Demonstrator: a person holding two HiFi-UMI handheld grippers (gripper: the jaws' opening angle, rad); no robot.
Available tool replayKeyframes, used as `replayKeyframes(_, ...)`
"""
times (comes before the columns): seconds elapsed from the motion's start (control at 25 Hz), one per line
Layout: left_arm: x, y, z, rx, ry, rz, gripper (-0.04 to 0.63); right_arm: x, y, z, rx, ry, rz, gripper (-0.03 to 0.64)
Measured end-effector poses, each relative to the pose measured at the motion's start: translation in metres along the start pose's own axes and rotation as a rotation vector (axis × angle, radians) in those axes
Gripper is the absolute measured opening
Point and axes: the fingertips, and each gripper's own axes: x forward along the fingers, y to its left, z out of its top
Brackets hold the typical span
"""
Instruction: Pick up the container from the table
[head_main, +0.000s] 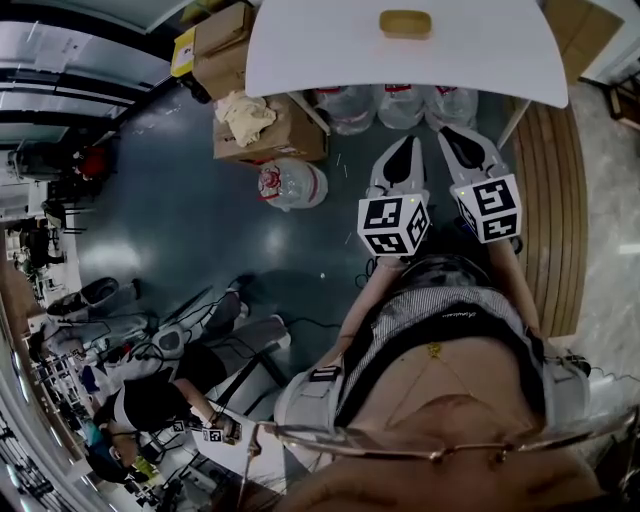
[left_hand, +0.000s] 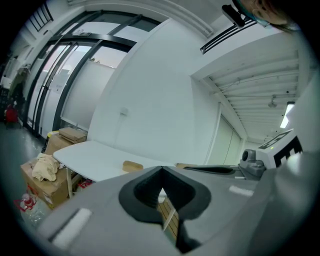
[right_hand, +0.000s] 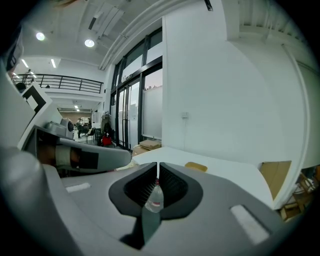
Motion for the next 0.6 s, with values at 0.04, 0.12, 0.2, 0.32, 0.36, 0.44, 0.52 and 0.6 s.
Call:
replayKeyframes(0.04, -0.001, 0.002, 0.000, -0.001, -0.002, 0.001, 0.000, 0.002, 0.002, 0.000, -0.002, 0.001, 0.003, 0.029)
replayKeyframes(0.12, -0.002, 0.006, 0.003, -0.001, -0.005, 0.002, 0.000, 0.005, 0.005, 0.002, -0.008, 0.001, 0.007, 0.029)
replayKeyframes(0.2, -0.004, 0.008, 0.004, 0.004, -0.005, 0.003, 0.000, 0.006, 0.007, 0.004, -0.007, 0.000, 0.005, 0.029)
replayKeyframes(0.32, -0.008, 0.013, 0.003, 0.008, 0.003, 0.005, 0.000, 0.008, 0.011, 0.005, -0.002, 0.004, 0.006, 0.029)
replayKeyframes(0.36, -0.009, 0.016, 0.002, 0.005, 0.004, 0.006, 0.000, 0.010, 0.013, 0.004, -0.003, 0.004, 0.008, 0.029)
replayKeyframes(0.44, -0.009, 0.024, -0.002, -0.005, 0.003, 0.007, 0.000, 0.016, 0.015, 0.000, -0.009, 0.006, 0.007, 0.029)
replayKeyframes(0.52, -0.008, 0.031, -0.004, -0.016, 0.000, 0.009, 0.000, 0.022, 0.018, -0.004, -0.018, 0.014, 0.007, 0.029)
replayKeyframes(0.6, -0.007, 0.036, -0.002, -0.015, 0.000, 0.013, 0.000, 0.027, 0.021, -0.003, -0.030, 0.024, 0.014, 0.029)
